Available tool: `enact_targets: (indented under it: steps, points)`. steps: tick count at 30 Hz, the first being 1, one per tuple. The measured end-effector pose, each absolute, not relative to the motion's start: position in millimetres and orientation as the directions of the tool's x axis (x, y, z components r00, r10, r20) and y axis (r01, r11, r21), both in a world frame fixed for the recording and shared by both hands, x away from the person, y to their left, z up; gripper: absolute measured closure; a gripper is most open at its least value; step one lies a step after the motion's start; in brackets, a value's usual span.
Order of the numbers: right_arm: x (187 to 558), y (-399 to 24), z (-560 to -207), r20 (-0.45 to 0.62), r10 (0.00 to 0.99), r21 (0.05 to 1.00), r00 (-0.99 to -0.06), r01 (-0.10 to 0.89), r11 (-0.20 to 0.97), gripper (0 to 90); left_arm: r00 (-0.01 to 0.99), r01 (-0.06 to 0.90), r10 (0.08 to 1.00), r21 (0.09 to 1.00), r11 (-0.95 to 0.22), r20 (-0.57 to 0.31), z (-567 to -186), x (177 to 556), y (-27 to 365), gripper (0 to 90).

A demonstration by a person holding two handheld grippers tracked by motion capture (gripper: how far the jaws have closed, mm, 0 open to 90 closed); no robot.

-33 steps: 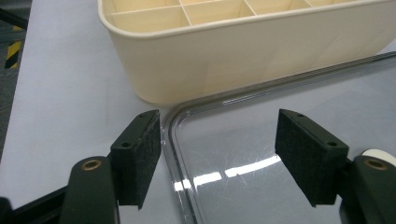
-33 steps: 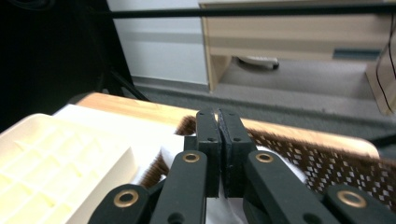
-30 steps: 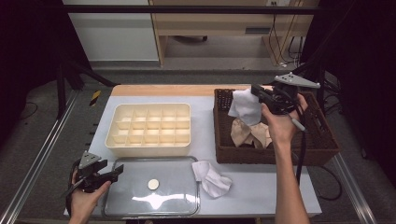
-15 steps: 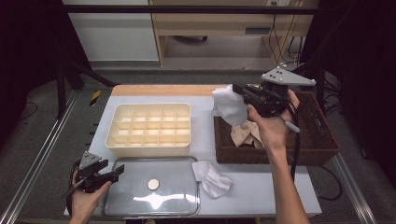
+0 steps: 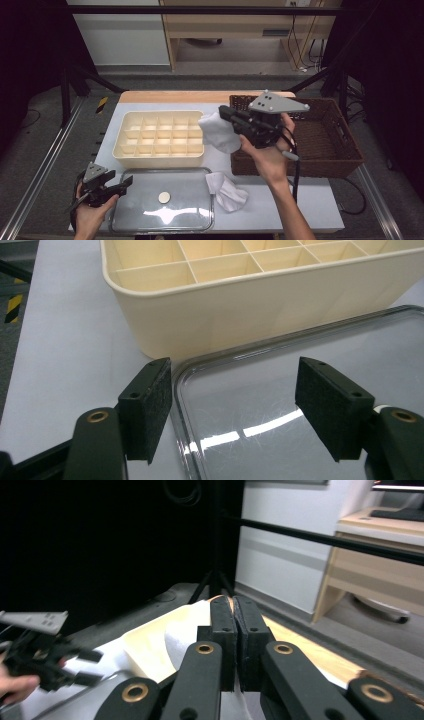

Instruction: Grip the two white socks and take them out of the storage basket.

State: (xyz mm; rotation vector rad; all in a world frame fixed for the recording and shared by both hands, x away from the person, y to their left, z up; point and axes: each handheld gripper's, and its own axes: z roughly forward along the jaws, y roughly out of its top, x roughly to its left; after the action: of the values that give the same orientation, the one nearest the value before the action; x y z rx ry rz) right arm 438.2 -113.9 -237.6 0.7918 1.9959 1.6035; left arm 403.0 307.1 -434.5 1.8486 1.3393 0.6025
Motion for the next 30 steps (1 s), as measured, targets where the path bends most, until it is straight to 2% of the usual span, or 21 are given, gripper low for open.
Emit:
enact_targets:
  steps: [19, 30]
  points:
    - [416, -67, -311, 0.057, 0.591, 0.949, -0.804, 0.228, 0.219, 88.2, 0.342, 0.557, 0.937, 0.818, -0.14, -0.072, -432, 399, 302, 33.5]
    - [399, -57, -346, 0.097, 0.559, 0.925, -0.824, 0.282, 0.255, 88.2, 0.354, 0.528, 0.935, 0.832, -0.169, -0.035, -429, 394, 291, 32.2]
